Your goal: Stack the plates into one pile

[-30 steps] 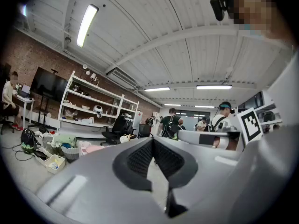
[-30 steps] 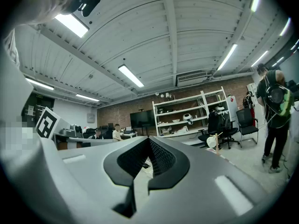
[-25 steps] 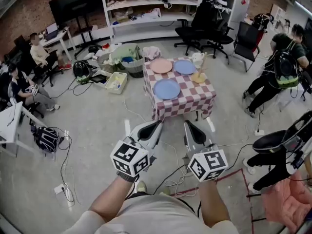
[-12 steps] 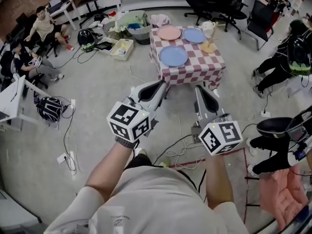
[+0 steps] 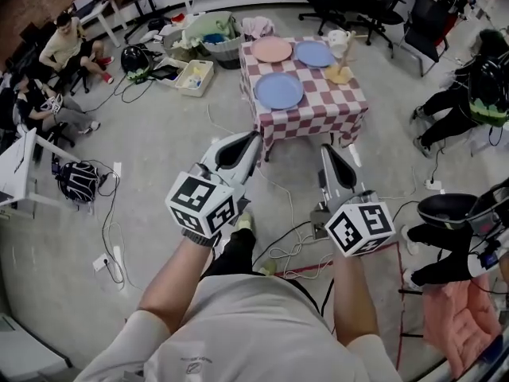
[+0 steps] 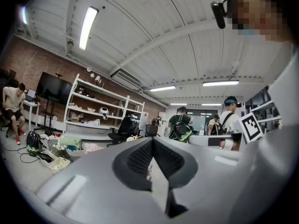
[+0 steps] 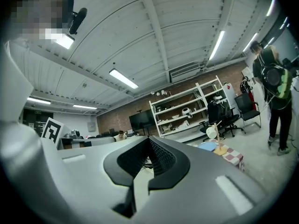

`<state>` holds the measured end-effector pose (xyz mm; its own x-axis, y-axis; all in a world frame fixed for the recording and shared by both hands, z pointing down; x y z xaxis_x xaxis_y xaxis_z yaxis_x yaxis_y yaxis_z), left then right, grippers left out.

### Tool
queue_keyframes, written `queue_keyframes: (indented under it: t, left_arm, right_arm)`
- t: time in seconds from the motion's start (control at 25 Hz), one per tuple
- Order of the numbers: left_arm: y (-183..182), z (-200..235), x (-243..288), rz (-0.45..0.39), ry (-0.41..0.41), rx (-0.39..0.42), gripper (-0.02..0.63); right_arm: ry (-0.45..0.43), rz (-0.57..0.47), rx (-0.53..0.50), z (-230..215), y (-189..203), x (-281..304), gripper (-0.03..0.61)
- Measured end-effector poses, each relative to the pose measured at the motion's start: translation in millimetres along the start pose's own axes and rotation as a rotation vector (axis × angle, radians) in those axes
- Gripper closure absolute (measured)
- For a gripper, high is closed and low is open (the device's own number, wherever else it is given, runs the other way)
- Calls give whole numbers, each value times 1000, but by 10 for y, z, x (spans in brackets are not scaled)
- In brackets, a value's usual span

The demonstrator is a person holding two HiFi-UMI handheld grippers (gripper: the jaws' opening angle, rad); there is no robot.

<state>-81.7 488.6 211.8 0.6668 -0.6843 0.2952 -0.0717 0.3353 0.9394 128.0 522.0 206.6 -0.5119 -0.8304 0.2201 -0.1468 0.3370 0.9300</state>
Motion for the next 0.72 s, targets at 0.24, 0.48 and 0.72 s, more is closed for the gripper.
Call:
queue_keyframes:
  t: [0.24, 0.48, 0.72]
  left_arm:
    - [-78, 391, 402, -4, 28, 8, 607]
    - [-219, 929, 892, 7, 69, 51, 607]
    - [-372, 1584, 1279, 10, 89, 67, 607]
  right_arm:
    - [26, 15, 5, -229, -122, 449, 569]
    - [62, 31, 11, -447, -284, 1113, 569]
    - [78, 49, 48, -623, -364, 1825, 569]
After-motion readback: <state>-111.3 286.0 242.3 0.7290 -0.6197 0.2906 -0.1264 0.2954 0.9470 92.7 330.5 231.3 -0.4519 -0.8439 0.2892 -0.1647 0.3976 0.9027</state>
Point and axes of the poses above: the fingertips, and each gripper's own axes: x forward along the fingers, z to its left, y out of its underside, the point moved 7 cm from there along -x, backward along the fingers, and after that the axes turned 15 degrees about z, right-handed, at the moved point
